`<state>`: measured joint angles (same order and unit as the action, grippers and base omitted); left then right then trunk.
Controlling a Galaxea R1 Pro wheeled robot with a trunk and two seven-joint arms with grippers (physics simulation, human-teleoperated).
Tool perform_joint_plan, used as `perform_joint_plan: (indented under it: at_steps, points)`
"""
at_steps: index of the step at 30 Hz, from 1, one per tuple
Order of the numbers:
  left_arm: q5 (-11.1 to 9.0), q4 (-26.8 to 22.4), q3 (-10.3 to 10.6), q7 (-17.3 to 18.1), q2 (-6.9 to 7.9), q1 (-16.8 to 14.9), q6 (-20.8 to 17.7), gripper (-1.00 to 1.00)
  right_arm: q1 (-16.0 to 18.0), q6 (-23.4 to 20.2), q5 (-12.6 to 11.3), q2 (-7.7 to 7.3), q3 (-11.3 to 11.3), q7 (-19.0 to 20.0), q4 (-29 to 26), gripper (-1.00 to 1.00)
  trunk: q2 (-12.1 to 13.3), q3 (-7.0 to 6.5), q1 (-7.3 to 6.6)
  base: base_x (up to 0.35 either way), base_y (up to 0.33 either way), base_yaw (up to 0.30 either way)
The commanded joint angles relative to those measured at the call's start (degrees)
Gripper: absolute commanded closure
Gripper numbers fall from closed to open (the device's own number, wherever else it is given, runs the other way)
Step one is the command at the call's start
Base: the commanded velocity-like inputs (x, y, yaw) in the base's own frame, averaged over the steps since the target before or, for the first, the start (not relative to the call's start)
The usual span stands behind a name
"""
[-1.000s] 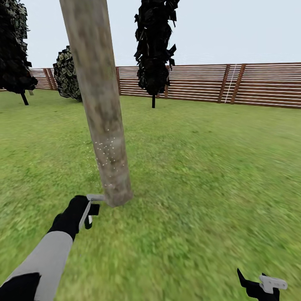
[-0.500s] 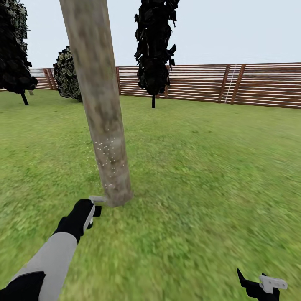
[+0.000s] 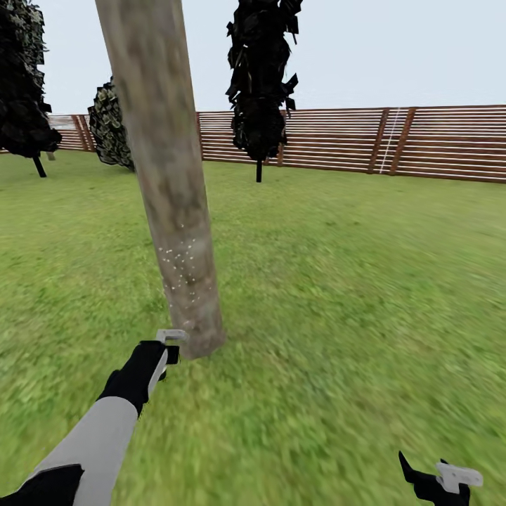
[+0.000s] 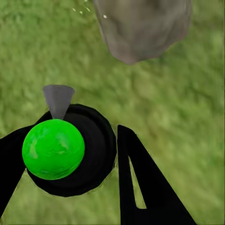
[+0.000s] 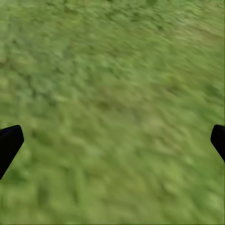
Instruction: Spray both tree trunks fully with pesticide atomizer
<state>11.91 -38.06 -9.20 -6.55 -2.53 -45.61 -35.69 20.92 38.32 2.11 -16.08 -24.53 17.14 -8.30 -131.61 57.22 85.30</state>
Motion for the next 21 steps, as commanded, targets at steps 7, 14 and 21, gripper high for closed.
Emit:
perform_joint_plan:
  at_steps: [7,14,21]
  points:
    - [0.01,0.46,-3.23,0.0,4.91,0.16,0.24,1.0,0.0,0.0,0.0,0.0,0.01,0.0,0.04,-1.0,0.0,0.0,0.0,0.124,0.12,0.0]
    - [-0.4,2.4,-3.89,0.09,2.18,1.09,0.51,1.0,0.0,0.0,0.0,0.0,0.01,0.0,0.04,-1.0,0.0,0.0,0.0,0.003,-0.06,0.0]
    - [-0.19,4.65,-4.82,-0.12,1.31,1.93,6.47,1.0,0.0,0.0,0.01,0.14,0.01,0.0,0.04,-1.0,0.0,0.0,0.0,0.0,-0.259,0.0]
